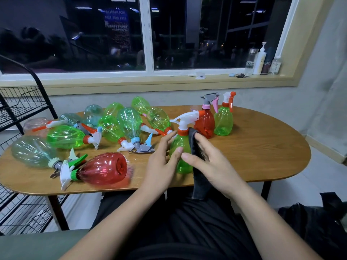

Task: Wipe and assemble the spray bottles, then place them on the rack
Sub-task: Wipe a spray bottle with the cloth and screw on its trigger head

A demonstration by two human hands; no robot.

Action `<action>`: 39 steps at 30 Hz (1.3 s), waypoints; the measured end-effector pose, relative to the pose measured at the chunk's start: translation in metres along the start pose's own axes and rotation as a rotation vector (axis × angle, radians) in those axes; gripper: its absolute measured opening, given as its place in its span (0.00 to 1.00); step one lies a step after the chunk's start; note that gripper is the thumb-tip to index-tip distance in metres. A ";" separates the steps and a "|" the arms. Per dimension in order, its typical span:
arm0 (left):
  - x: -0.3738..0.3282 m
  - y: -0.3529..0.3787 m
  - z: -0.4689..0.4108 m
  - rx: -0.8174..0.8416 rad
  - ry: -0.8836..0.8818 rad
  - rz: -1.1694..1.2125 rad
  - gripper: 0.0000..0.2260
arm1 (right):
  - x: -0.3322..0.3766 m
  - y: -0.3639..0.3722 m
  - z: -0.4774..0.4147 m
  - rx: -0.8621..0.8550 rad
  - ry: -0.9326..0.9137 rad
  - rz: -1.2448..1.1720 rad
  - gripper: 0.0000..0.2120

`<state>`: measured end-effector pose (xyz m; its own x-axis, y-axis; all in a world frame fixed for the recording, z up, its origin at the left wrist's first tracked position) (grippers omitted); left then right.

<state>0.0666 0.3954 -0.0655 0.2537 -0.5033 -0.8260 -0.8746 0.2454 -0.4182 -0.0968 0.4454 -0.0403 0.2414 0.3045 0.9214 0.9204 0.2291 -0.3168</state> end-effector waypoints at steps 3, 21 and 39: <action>0.003 0.001 -0.002 0.009 -0.027 -0.060 0.20 | -0.013 0.007 0.004 0.001 0.045 0.079 0.50; 0.006 0.003 -0.005 -0.001 0.018 -0.137 0.34 | 0.009 0.003 0.010 0.052 -0.047 -0.049 0.28; 0.004 0.001 -0.003 -0.007 -0.005 -0.038 0.25 | 0.019 0.004 0.011 0.013 -0.070 -0.134 0.28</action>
<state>0.0656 0.3917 -0.0680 0.2890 -0.5079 -0.8115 -0.8672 0.2203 -0.4467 -0.0915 0.4623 -0.0268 0.0939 0.3337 0.9380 0.9389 0.2837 -0.1949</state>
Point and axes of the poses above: each hand's wrist, its own z-axis away from the middle knuckle, its own y-axis out of the palm, x = y × z, the point moved 4 cm from there along -z, towards the middle knuckle, and after that the axes turned 14 degrees about x, right-handed, at the moved point
